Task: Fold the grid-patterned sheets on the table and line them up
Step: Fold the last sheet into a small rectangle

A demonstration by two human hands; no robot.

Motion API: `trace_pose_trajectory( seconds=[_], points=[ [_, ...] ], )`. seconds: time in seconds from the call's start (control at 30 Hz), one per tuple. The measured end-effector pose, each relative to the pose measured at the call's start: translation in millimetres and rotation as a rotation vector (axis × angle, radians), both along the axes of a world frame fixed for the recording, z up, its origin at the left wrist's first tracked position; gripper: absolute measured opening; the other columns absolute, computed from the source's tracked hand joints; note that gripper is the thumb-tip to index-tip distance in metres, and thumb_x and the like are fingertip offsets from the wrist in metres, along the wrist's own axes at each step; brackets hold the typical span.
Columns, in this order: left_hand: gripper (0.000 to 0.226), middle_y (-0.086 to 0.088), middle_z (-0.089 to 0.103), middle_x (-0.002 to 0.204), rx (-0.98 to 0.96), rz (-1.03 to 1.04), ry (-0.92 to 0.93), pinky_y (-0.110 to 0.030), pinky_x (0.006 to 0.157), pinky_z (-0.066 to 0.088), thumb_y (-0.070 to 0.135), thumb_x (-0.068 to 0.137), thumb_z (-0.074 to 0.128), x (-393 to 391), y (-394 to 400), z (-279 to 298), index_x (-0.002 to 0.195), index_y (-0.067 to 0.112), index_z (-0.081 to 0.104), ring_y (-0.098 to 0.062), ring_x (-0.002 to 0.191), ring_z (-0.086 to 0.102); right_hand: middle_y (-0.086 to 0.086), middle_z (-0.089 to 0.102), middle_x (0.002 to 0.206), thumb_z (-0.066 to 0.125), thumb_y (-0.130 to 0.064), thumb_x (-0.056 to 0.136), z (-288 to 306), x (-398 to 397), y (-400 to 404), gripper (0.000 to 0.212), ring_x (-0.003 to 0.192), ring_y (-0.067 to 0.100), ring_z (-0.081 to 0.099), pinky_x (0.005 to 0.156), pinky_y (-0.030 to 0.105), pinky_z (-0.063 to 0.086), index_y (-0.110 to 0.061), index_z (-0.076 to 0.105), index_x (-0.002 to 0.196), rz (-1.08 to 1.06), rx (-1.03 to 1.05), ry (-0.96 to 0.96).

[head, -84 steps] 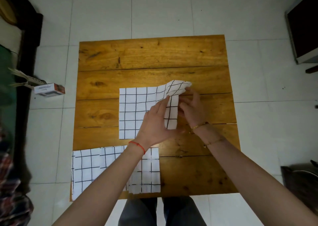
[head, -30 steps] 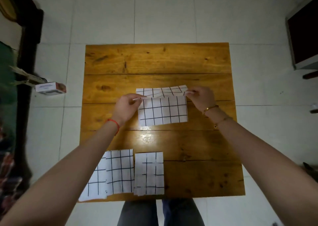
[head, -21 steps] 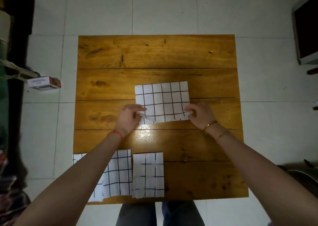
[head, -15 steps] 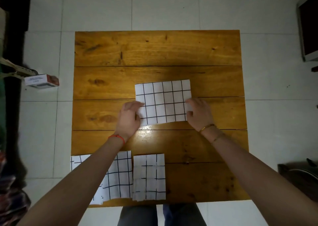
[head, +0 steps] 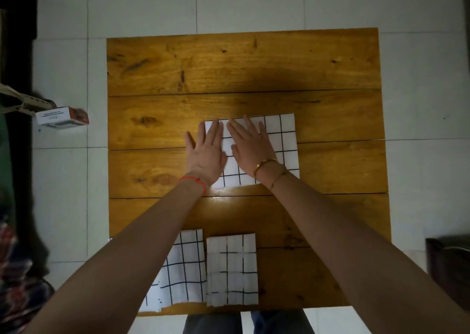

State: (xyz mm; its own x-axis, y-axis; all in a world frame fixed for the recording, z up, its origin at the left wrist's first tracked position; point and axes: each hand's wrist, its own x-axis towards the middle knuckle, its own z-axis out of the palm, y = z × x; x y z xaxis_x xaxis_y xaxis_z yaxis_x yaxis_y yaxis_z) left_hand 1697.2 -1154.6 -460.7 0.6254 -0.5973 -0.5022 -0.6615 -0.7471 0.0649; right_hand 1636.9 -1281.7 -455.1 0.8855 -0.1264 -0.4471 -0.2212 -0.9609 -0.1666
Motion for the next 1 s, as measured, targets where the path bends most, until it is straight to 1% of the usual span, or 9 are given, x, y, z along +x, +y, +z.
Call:
trace_pose_trajectory(
  seconds=[0.07,0.2,0.33,0.5,0.63,0.73,0.8,0.9,1.0],
  points=[
    [0.069,0.003,-0.018,0.160,-0.016,-0.004,0.012,-0.062,0.115,0.004,0.037,0.100,0.028,2,6,-1,0.152,0.018,-0.013,-0.029,0.147,-0.015,-0.002,0.006,0.160,0.026,-0.033,0.101,-4,-10,-8,0.055,0.147,0.026,0.000,0.118,0.052,0.006,-0.017,0.009,0.151,-0.013,-0.035,-0.017],
    [0.070,0.003,-0.022,0.159,-0.013,-0.012,0.018,-0.064,0.114,0.003,0.041,0.100,0.028,5,12,-3,0.151,0.022,-0.015,-0.031,0.146,-0.017,-0.003,0.008,0.159,0.019,-0.036,0.100,-8,-35,-43,0.055,0.147,0.024,0.001,0.118,0.050,0.006,-0.021,0.009,0.151,-0.179,-0.086,-0.017],
    [0.070,0.001,-0.022,0.159,-0.003,0.006,0.017,-0.065,0.113,0.002,0.044,0.099,0.029,5,11,-3,0.151,0.025,-0.015,-0.034,0.145,-0.017,-0.004,0.015,0.158,0.021,-0.035,0.100,-5,-61,-80,0.053,0.146,0.025,0.008,0.118,0.051,0.008,-0.021,0.014,0.151,-0.290,-0.139,-0.036],
    [0.071,-0.002,-0.022,0.159,0.010,0.018,-0.001,-0.067,0.112,0.000,0.047,0.099,0.028,4,10,-3,0.151,0.028,-0.015,-0.039,0.144,-0.017,0.001,0.037,0.150,0.028,-0.031,0.100,-6,-54,-91,0.046,0.144,0.027,0.018,0.116,0.049,0.014,-0.017,0.037,0.143,-0.292,-0.112,-0.145],
    [0.073,-0.007,-0.018,0.160,0.035,0.001,-0.027,-0.067,0.112,0.002,0.045,0.098,0.032,3,7,1,0.152,0.026,-0.013,-0.037,0.145,-0.016,0.009,0.051,0.136,0.034,-0.026,0.099,-2,-43,-95,0.040,0.134,0.027,0.035,0.111,0.042,0.027,-0.011,0.048,0.133,-0.495,-0.012,-0.273],
    [0.072,-0.009,-0.005,0.161,-0.079,0.034,-0.032,-0.063,0.115,0.003,0.035,0.096,0.042,-3,7,6,0.153,0.022,-0.001,-0.033,0.147,-0.007,0.010,0.049,0.134,0.041,-0.023,0.097,2,-34,-97,0.041,0.126,0.029,0.040,0.104,0.041,0.035,-0.013,0.043,0.136,-0.510,-0.016,-0.228],
    [0.068,-0.010,0.012,0.160,-0.188,0.019,-0.073,-0.058,0.116,0.011,0.028,0.094,0.047,-11,8,9,0.153,0.017,0.014,-0.031,0.147,0.007,0.011,0.046,0.134,0.045,-0.022,0.096,3,-29,-96,0.041,0.124,0.031,0.039,0.100,0.041,0.037,-0.014,0.043,0.136,-0.449,-0.040,-0.165],
    [0.062,-0.010,0.035,0.149,-0.294,0.026,-0.092,-0.049,0.112,0.028,0.025,0.090,0.052,-26,7,9,0.147,0.014,0.031,-0.029,0.138,0.030,0.013,0.046,0.130,0.051,-0.022,0.093,0,-25,-93,0.038,0.121,0.031,0.040,0.096,0.039,0.038,-0.012,0.049,0.129,-0.439,-0.106,-0.136],
    [0.055,-0.008,0.041,0.142,-0.328,0.083,-0.029,-0.043,0.107,0.035,0.025,0.091,0.051,-41,6,9,0.144,0.014,0.037,-0.027,0.130,0.037,0.014,0.050,0.122,0.057,-0.022,0.090,-4,-25,-91,0.029,0.113,0.030,0.044,0.093,0.038,0.041,-0.008,0.055,0.115,-0.461,-0.146,-0.163]
  ],
)
